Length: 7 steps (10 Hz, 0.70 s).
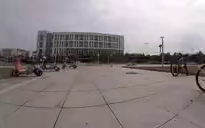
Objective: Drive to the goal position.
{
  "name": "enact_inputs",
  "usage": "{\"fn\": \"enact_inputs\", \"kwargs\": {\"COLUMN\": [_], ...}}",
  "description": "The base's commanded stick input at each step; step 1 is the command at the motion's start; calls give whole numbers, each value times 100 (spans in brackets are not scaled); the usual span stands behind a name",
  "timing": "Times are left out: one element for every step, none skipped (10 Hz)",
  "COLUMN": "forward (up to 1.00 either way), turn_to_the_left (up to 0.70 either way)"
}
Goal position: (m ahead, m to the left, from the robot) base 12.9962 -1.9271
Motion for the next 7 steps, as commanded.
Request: {"fn": "enact_inputs", "kwargs": {"forward": [100, 100, 100, 100, 100, 100, 100], "turn_to_the_left": [0, 0, 0, 0, 0, 0, 0]}}
